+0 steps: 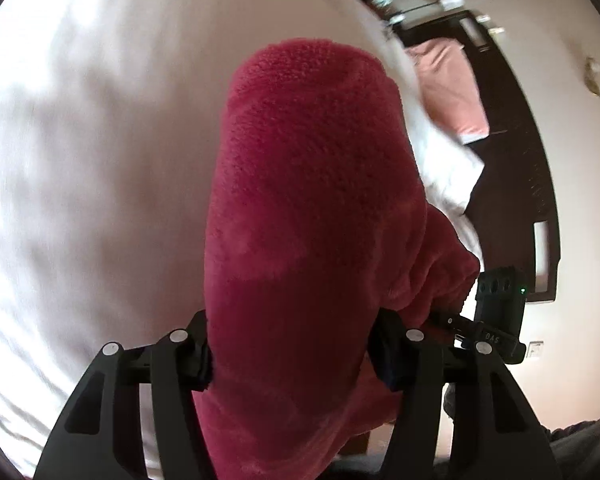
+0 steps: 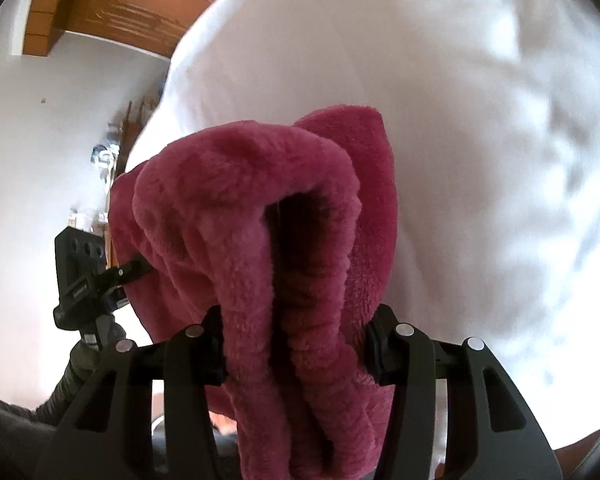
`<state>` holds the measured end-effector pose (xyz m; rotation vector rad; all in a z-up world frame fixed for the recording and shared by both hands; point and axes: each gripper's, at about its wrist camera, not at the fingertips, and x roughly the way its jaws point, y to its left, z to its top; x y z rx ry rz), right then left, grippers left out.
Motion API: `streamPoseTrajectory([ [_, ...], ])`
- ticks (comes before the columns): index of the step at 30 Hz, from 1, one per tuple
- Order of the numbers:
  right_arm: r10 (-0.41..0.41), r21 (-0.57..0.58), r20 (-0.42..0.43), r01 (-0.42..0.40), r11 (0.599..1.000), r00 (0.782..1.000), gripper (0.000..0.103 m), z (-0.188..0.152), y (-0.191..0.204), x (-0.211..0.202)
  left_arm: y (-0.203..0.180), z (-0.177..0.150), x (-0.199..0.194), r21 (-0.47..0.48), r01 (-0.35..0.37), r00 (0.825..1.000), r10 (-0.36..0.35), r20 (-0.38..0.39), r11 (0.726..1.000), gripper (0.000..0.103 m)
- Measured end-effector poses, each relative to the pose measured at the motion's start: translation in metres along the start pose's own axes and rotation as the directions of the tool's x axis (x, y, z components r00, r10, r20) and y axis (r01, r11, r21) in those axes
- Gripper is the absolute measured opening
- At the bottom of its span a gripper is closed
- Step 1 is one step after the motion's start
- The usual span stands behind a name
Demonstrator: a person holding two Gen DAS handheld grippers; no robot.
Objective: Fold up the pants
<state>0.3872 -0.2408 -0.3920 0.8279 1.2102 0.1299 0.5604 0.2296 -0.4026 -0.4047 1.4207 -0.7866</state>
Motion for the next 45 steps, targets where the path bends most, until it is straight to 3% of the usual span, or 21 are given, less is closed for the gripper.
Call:
streamPoseTrajectory([
  [6,-0.027,-0.054,0.111,0.033,0.998,0.993,0.050,0.074,0.033,-0.005,-0.024,0.078,0.001,0.061,0.012,0.996,-0.017,0.092,0.998,0.058],
  [15,-0.072,-0.036,0.194,0.080,0.996,0.978,0.050,0.163,0.057,0.007,-0.046,0.175,0.039,0.131,-0.017,0.991,-0.001,0.136,0.991,0.059],
  [20,-0.065,-0.013,0.193,0.069,0.998,0.979,0.050,0.195,0.048,0.028,-0.042,0.205,0.056,0.121,-0.051,0.988,0.032,0.153,0.991,0.059],
  [27,-0.067,0.003,0.154,0.067,0.998,0.986,0.051,0.213,0.023,0.054,-0.026,0.232,0.079,0.070,-0.140,0.981,0.128,0.148,0.988,0.061],
  [30,-0.090,0.028,0.133,0.087,0.996,0.987,0.053,0.224,0.013,0.070,-0.023,0.242,0.097,0.045,-0.220,0.966,0.211,0.150,0.974,0.066],
  [33,-0.104,0.015,0.130,0.103,0.995,0.986,0.056,0.226,0.014,0.078,-0.026,0.241,0.100,0.046,-0.252,0.957,0.242,0.160,0.967,0.071],
  [36,-0.116,0.011,0.126,0.116,0.993,0.985,0.057,0.222,0.013,0.074,-0.032,0.240,0.104,0.079,-0.324,0.936,0.307,0.171,0.943,0.079],
  [39,-0.136,0.003,0.131,0.137,0.991,0.982,0.058,0.223,0.017,0.071,-0.037,0.240,0.105,0.094,-0.355,0.926,0.336,0.174,0.930,0.081],
  [43,-0.187,-0.001,0.174,0.190,0.982,0.967,0.060,0.226,0.038,0.063,-0.056,0.229,0.097,0.155,-0.456,0.882,0.421,0.212,0.876,0.081],
  [45,-0.244,-0.018,0.230,0.255,0.967,0.942,0.060,0.217,0.052,0.046,-0.066,0.223,0.093,0.187,-0.497,0.859,0.451,0.241,0.847,0.081],
])
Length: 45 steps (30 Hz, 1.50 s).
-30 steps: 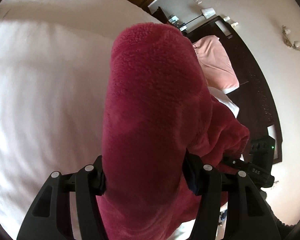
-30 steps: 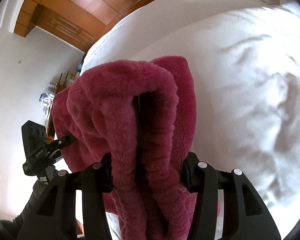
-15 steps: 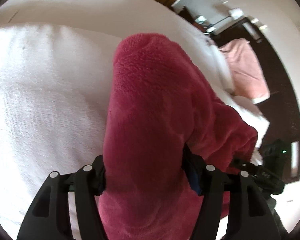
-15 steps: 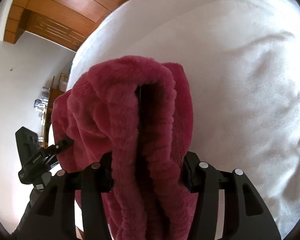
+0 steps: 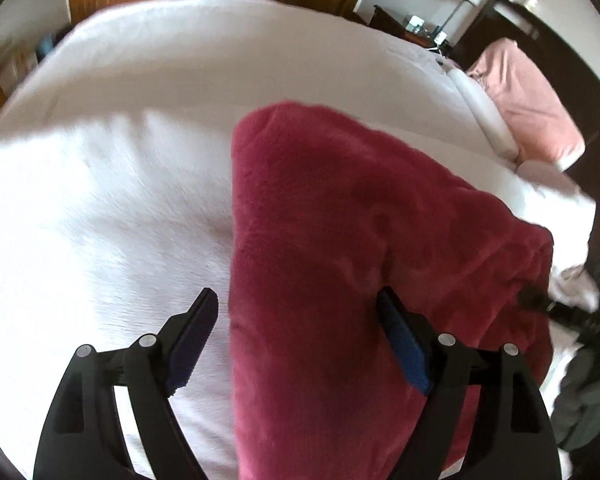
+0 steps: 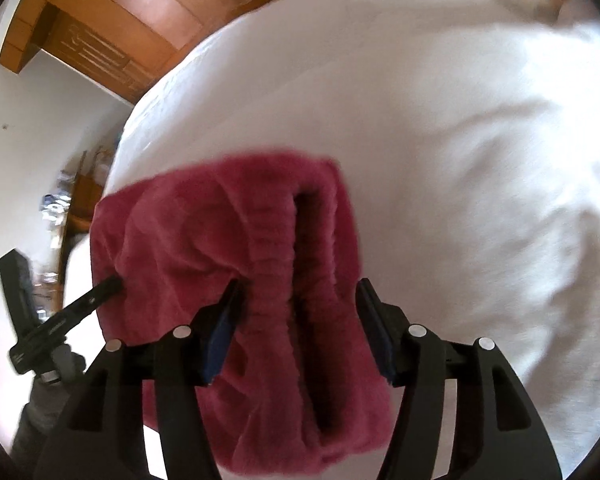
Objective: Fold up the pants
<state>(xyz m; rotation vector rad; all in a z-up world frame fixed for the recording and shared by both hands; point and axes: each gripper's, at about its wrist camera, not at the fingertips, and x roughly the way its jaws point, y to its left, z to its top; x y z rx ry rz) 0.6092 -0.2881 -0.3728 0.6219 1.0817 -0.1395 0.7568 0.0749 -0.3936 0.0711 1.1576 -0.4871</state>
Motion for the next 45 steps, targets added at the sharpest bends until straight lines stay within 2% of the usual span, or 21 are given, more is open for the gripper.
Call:
streamPoseTrajectory([
  [3,-0.098,-0.085,0.096,0.106,0.991,0.991,0.060,-0.003,0.020,-0.034,-0.010,-0.008,-0.014,0.034,-0.072,0.997,0.071,0.024,0.997,0.081],
  [6,-0.060,-0.152,0.144,0.082,0.985,0.988,0.060,-0.006,0.051,-0.051,-0.011,-0.020,-0.028,0.017,-0.097,0.995,0.097,0.035,0.995,0.081],
  [9,0.006,-0.218,0.118,0.020,0.976,0.993,0.060,-0.031,0.080,-0.057,-0.011,-0.041,-0.038,-0.004,-0.095,0.995,0.095,0.040,0.995,0.081],
  [12,0.016,-0.286,0.056,0.001,0.958,0.998,0.060,-0.057,0.095,-0.043,-0.015,-0.065,-0.035,0.002,-0.094,0.995,0.094,0.016,0.996,0.081],
  [17,-0.104,-0.323,-0.035,0.087,0.943,0.994,0.060,-0.082,0.085,0.005,-0.025,-0.093,-0.015,0.050,-0.102,0.993,0.104,-0.053,0.994,0.081],
  [19,-0.124,-0.311,-0.059,0.100,0.945,0.991,0.059,-0.081,0.075,0.018,-0.026,-0.099,-0.004,0.074,-0.108,0.991,0.113,-0.066,0.991,0.086],
  [23,-0.161,-0.316,-0.081,0.128,0.940,0.984,0.057,-0.079,0.071,0.038,-0.033,-0.099,0.012,0.107,-0.112,0.989,0.121,-0.083,0.988,0.087],
  [27,-0.182,-0.330,-0.084,0.145,0.933,0.980,0.057,-0.078,0.085,0.040,-0.039,-0.095,0.004,0.126,-0.137,0.987,0.146,-0.065,0.982,0.087],
  [31,-0.171,-0.348,-0.033,0.149,0.925,0.985,0.057,-0.079,0.107,0.012,-0.045,-0.091,-0.026,0.132,-0.166,0.986,0.168,-0.005,0.977,0.085],
  [35,-0.129,-0.353,0.046,0.136,0.926,0.991,0.059,-0.088,0.128,-0.036,-0.054,-0.091,-0.073,0.135,-0.178,0.982,0.168,0.082,0.975,0.085],
  [39,-0.094,-0.329,0.118,0.128,0.936,0.989,0.060,-0.105,0.129,-0.085,-0.070,-0.089,-0.115,0.142,-0.190,0.971,0.165,0.170,0.972,0.087],
  [40,-0.086,-0.322,0.138,0.127,0.938,0.987,0.064,-0.112,0.120,-0.102,-0.076,-0.088,-0.129,0.148,-0.194,0.966,0.163,0.200,0.970,0.091],
  [45,-0.033,-0.301,0.263,0.114,0.947,0.964,0.082,-0.115,0.127,-0.161,-0.095,-0.088,-0.169,0.160,-0.206,0.944,0.152,0.294,0.965,0.094],
])
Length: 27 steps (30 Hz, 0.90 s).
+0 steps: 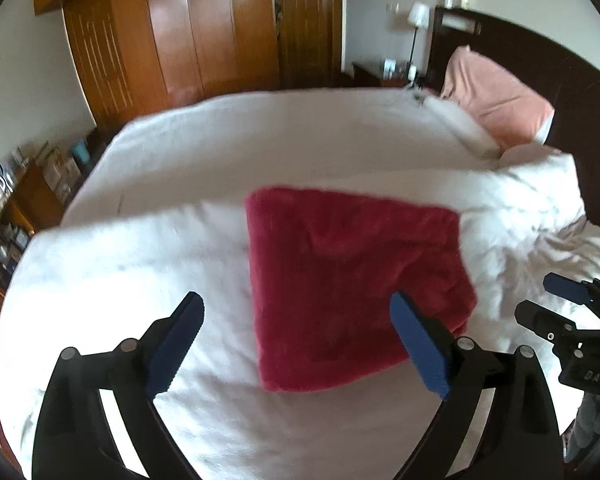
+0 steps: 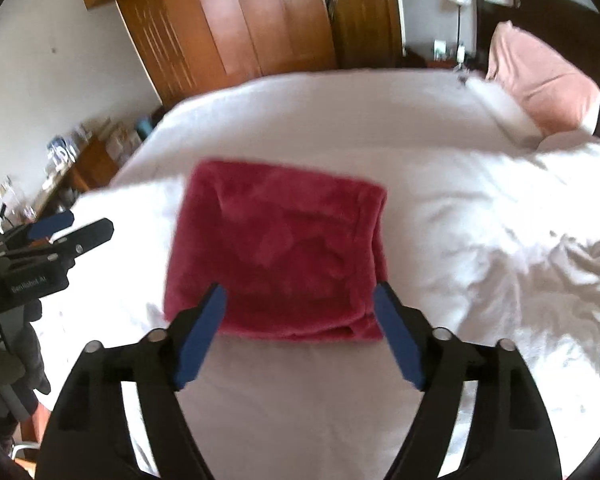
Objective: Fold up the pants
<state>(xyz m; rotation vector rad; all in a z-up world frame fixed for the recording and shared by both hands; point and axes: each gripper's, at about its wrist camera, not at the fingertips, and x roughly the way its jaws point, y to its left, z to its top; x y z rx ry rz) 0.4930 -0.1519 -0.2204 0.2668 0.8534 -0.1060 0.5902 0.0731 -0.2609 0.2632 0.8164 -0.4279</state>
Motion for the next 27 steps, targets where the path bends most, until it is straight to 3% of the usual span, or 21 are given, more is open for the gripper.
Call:
streamPoseTrajectory([
  [4,0.016,0.012,0.085,-0.018,1.000,0.996,0.095,0.013,0.005,-0.033,-0.004,0.011,-0.034,-0.002,-0.010,0.998,0.010,0.054,1.000,0.098],
  [8,0.019,0.011,0.136,-0.021,1.000,0.991,0.100,0.019,0.013,-0.053,-0.008,0.017,-0.060,-0.005,-0.026,0.995,0.026,0.098,1.000,0.098],
  [16,-0.043,-0.061,0.220,0.058,0.996,0.974,0.100,0.026,0.036,-0.092,-0.010,0.027,-0.094,-0.056,-0.137,0.981,0.144,0.132,0.989,0.098],
  [22,-0.041,-0.104,0.243,0.068,0.992,0.969,0.100,0.030,0.041,-0.105,-0.005,0.033,-0.102,-0.117,-0.150,0.978,0.164,0.126,0.982,0.098],
  [27,-0.039,-0.126,0.230,0.069,0.990,0.972,0.100,0.030,0.041,-0.105,-0.009,0.034,-0.097,-0.094,-0.177,0.978,0.185,0.091,0.980,0.098],
])
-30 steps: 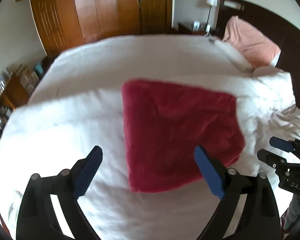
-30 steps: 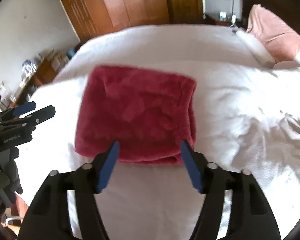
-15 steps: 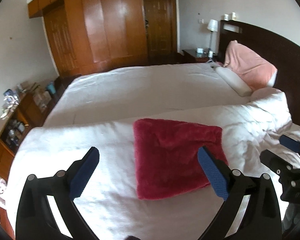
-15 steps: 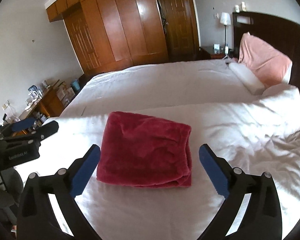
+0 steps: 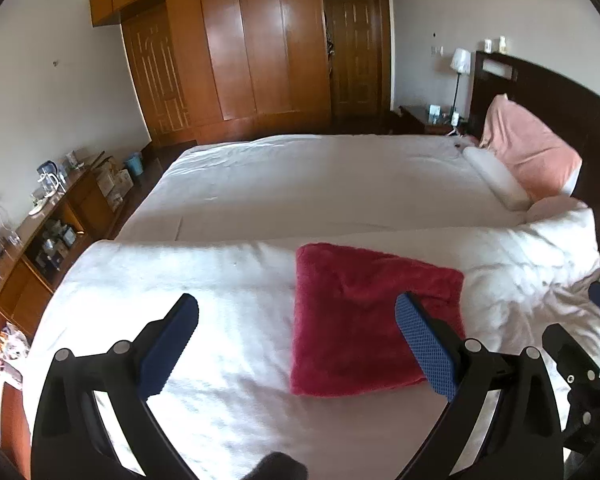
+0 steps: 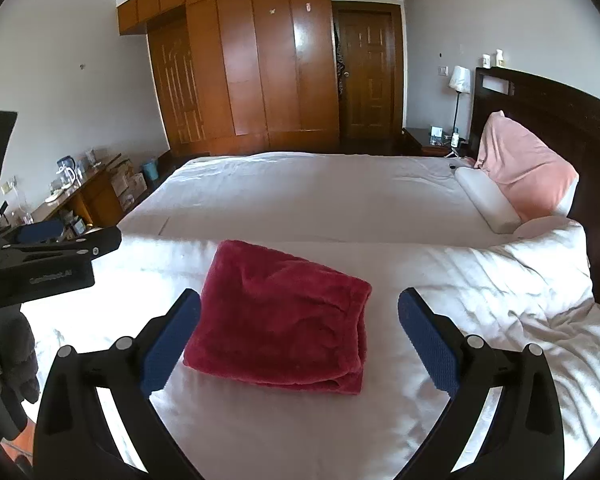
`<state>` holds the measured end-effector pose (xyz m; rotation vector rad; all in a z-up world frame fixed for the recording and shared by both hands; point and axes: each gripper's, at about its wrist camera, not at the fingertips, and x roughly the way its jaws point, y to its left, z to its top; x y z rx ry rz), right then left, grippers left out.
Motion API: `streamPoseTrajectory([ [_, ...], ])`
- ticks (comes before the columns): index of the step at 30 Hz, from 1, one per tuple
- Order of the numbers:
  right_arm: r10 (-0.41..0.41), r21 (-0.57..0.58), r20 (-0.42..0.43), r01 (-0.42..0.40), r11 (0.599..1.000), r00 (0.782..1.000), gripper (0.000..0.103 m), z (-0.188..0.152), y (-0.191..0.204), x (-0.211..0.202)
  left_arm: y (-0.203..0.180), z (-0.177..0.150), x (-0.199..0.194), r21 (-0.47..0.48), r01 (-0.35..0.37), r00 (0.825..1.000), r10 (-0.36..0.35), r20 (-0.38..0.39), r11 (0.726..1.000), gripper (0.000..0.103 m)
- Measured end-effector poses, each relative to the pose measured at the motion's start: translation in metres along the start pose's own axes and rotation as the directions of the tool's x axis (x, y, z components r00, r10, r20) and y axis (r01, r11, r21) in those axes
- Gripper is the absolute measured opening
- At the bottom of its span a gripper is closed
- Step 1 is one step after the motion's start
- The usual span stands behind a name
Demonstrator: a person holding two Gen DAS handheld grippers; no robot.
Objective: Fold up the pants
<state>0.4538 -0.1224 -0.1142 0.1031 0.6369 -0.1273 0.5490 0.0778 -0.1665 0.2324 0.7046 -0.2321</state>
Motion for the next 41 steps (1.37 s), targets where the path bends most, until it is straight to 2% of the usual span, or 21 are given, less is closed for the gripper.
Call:
streamPoseTrajectory([
  [8,0.000,-0.021,-0.021,0.000,1.000,1.000,0.100,-0.003,-0.001,0.004,-0.015,-0.005,0.003,0.040,-0.008,1.000,0.009,-0.017,0.999,0.098],
  [23,0.033,-0.001,-0.063,-0.033,0.999,0.997,0.100,-0.004,-0.011,0.021,-0.021,-0.007,0.014,0.049,-0.009,0.998,0.012,-0.055,0.999,0.098],
  [32,0.046,0.006,-0.098,-0.046,0.999,0.994,0.100,-0.010,-0.017,0.038,-0.029,-0.012,0.018,0.084,-0.009,1.000,0.011,-0.023,0.996,0.098],
  [35,0.044,0.016,-0.113,-0.042,0.999,0.993,0.100,-0.013,-0.021,0.046,-0.031,-0.012,0.024,0.089,0.006,0.999,-0.003,-0.038,0.996,0.098],
  [41,0.032,0.052,-0.159,-0.024,0.998,0.987,0.100,-0.025,-0.036,0.069,-0.031,-0.017,0.046,0.074,-0.008,0.996,0.015,-0.091,0.997,0.098],
])
